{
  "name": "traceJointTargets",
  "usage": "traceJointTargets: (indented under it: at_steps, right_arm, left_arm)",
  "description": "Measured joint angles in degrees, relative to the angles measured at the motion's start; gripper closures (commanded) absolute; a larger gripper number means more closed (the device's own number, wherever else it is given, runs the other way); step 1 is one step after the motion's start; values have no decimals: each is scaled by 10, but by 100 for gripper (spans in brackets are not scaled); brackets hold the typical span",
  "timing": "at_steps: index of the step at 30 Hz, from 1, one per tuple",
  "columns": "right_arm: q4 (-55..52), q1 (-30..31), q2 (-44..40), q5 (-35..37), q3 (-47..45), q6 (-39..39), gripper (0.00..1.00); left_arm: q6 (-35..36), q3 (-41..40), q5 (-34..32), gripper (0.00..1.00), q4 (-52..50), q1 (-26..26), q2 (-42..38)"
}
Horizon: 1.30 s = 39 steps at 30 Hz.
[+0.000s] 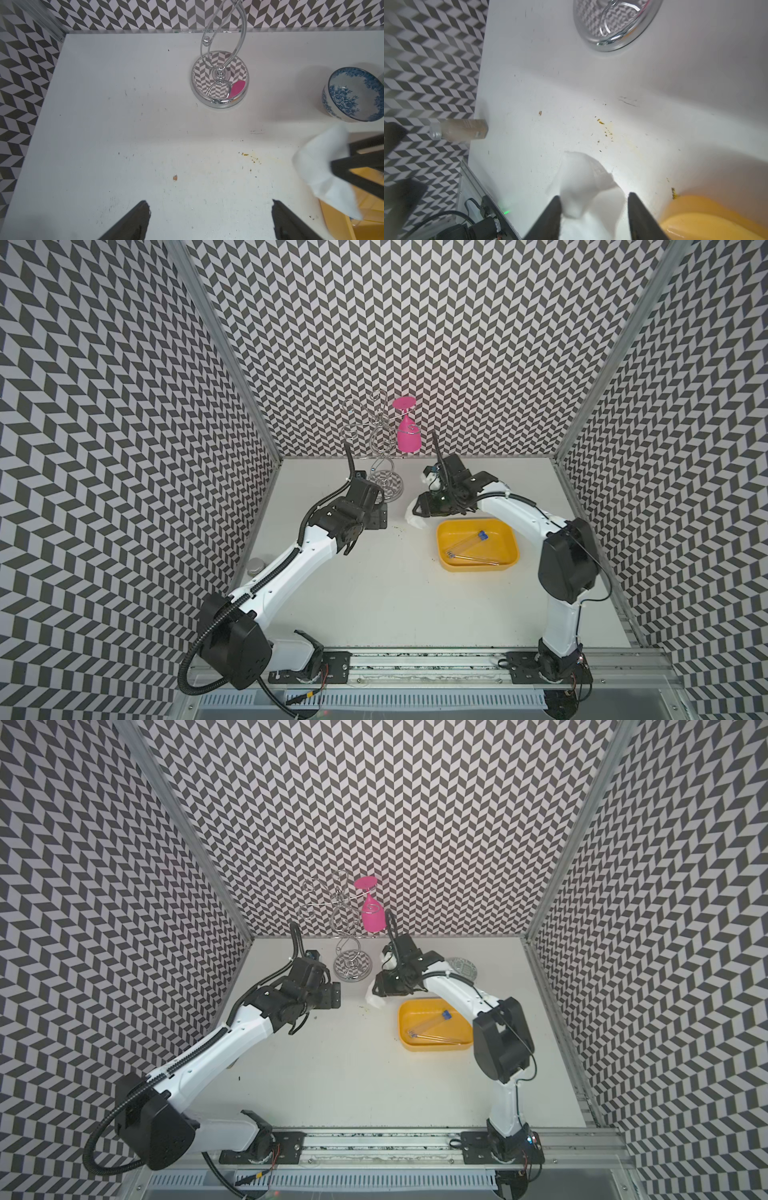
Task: Wipe the exteriors of test tubes
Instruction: Place the cleaning item at the center of the board.
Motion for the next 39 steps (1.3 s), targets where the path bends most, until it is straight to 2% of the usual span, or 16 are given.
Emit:
traceJointTargets:
  at_steps: [1, 5, 8, 11, 12, 13, 14, 18, 20, 21, 22, 27, 29, 35, 39]
  right_arm:
    - [-10, 9, 17, 0, 14, -4, 0]
    - [-45, 20, 30, 0, 39, -12, 0]
    - [-50, 16, 27, -5, 69, -13, 10]
    - [-50, 15, 17, -9, 72, -10, 44]
    - [-52, 14, 16, -9, 72, -11, 67]
    - [-54, 14, 15, -6, 72, -9, 83]
    - [-57, 14, 15, 1, 72, -7, 85]
    - [-118, 17, 28, 49, 122, -11, 73]
    - [-127, 19, 29, 65, 147, -15, 55]
    - [-128, 19, 27, 71, 155, -17, 42]
    - [-127, 19, 25, 74, 158, -19, 34]
    - [-134, 19, 24, 70, 155, -27, 16]
    - [-135, 20, 24, 65, 153, -28, 4]
    - [-136, 20, 17, 46, 151, -36, 3]
    - [-132, 20, -22, 47, 130, -35, 3]
  left_arm:
    - [-3, -4, 3, 6, 0, 0, -4]
    - [-16, -19, 23, 6, 1, 13, -22]
    - [-26, -26, 43, 9, 10, 24, -30]
    - [-31, -28, 62, 16, 21, 32, -36]
    - [-34, -28, 67, 18, 25, 33, -37]
    - [-36, -28, 71, 20, 29, 33, -38]
    - [-36, -28, 75, 20, 31, 33, -38]
    - [-36, -28, 82, 23, 35, 33, -38]
    - [-36, -28, 85, 23, 37, 33, -38]
    - [-36, -28, 86, 23, 39, 34, -38]
    - [-36, -28, 86, 23, 41, 34, -38]
    - [-37, -28, 92, 22, 49, 35, -38]
    - [-37, -28, 94, 21, 52, 35, -38]
    - [-40, -28, 96, 21, 61, 35, -38]
    - [-41, -28, 99, 24, 67, 35, -38]
